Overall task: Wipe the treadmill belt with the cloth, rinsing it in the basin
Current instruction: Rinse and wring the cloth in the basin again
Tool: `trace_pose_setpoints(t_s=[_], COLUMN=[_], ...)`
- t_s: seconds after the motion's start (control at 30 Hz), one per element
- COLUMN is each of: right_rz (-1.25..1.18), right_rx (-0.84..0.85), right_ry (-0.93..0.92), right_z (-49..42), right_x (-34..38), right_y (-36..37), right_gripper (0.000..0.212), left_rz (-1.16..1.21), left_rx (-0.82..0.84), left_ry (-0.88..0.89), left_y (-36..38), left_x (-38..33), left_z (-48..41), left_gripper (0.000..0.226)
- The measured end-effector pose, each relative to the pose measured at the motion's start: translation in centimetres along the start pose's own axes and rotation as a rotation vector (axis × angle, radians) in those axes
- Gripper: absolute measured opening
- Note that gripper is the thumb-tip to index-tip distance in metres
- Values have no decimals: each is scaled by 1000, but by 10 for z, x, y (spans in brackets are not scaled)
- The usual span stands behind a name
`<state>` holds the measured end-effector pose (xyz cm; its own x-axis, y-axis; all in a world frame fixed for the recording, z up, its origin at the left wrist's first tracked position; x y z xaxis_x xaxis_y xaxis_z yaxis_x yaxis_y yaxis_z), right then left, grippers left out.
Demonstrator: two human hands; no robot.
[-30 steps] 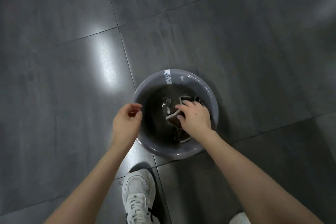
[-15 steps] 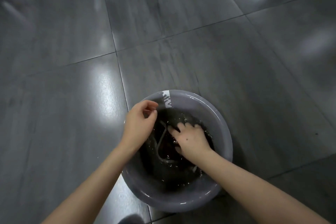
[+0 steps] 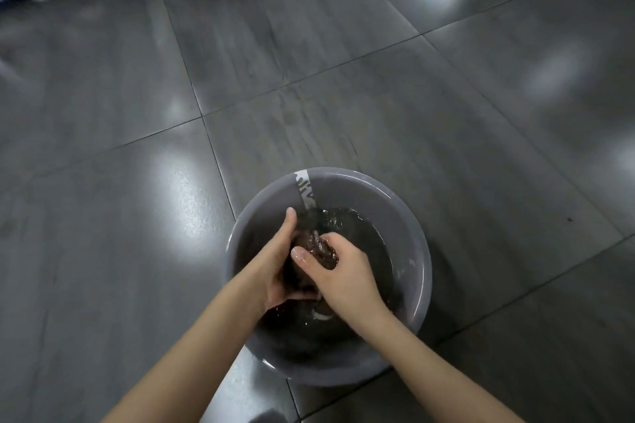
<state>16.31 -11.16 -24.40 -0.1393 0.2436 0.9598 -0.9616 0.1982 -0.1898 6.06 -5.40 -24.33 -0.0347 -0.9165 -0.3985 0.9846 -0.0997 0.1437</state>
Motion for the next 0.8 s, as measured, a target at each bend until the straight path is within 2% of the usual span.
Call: trace_pose_setpoints(t_s=[0.07, 0.1, 0.2, 0.37, 0.5, 0.63, 0.67, 0.77, 0.8], right_rz=[219, 325, 445, 639, 794, 1015, 1069, 1273, 1323], right_rx=[-55, -90, -229, -353, -216, -179, -183, -28, 22], right_ry=[-96, -152, -298, -351, -234, 126, 100, -142, -106], right_z=[7, 9, 7, -6, -19, -34, -32, -22, -23], right_x=[2, 0, -10, -20, -22, -40, -43, -56, -56], right_y=[8, 12, 24, 29, 22, 8, 8, 10, 7], right_gripper=[44, 48, 42, 43, 52, 43, 48, 73, 77], left_rz=[141, 206, 295, 159, -40, -119, -158, -190, -182], left_rx=[30, 32, -104, -356, -410, -290, -260, -225, -220], left_ry=[15, 38, 137, 349, 440, 372, 359, 333, 318], left_y=[2, 4, 7, 11, 9, 4, 2, -7, -10], left_x=[5, 8, 13, 9, 12, 11, 11, 9, 8], left_z=[1, 3, 0, 0, -4, 0, 2, 4, 4], left_gripper=[70, 66, 50, 36, 46, 45, 47, 54, 54])
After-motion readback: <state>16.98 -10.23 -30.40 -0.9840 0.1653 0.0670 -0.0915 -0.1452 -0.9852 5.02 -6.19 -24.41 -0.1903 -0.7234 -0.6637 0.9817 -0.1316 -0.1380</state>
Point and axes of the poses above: each hand's wrist, its own z-axis away from the middle knuckle, its own y-axis out of the palm, x = y × z, the point moved 1 cm from there along -z, towards the middle knuckle, and after that the axes turned 4 degrees about -x, right-handed, at the moved point
